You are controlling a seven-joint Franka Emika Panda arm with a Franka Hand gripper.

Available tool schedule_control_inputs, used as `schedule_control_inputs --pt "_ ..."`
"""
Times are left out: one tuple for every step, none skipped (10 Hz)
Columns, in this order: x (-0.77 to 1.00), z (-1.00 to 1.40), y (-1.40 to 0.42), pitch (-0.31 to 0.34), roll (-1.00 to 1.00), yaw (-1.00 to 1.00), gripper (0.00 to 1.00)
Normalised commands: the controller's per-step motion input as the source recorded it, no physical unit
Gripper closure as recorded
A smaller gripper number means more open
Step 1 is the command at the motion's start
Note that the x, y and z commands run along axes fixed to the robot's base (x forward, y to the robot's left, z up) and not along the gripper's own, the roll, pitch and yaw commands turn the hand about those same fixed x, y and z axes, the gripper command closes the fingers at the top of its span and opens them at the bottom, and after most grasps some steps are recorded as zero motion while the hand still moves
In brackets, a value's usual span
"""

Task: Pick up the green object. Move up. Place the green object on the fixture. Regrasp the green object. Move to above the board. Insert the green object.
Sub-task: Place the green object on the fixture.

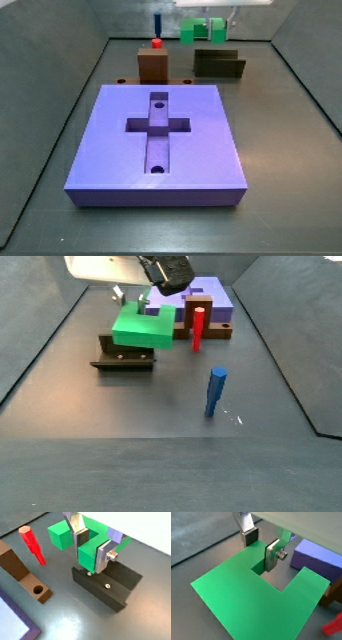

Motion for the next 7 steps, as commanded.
schedule_control_inputs --pt "1.00 0.02 0.00 0.000 -0.45 -0.01 1.00" --pt "1.00 0.00 0.00 0.000 -0.43 -0.03 1.00" --pt "0.61 0.00 0.00 0.000 -0.35 -0.10 1.00" --pt "0.37 -0.01 0.00 0.000 -0.13 -0.11 1.00" --pt "0.00 0.00 -0.02 0.000 0.00 0.00 1.00" --pt "0.00 -0.11 -0.03 0.054 0.00 -0.03 1.00" --pt "0.13 -0.11 0.00 0.389 -0.45 0.00 1.00"
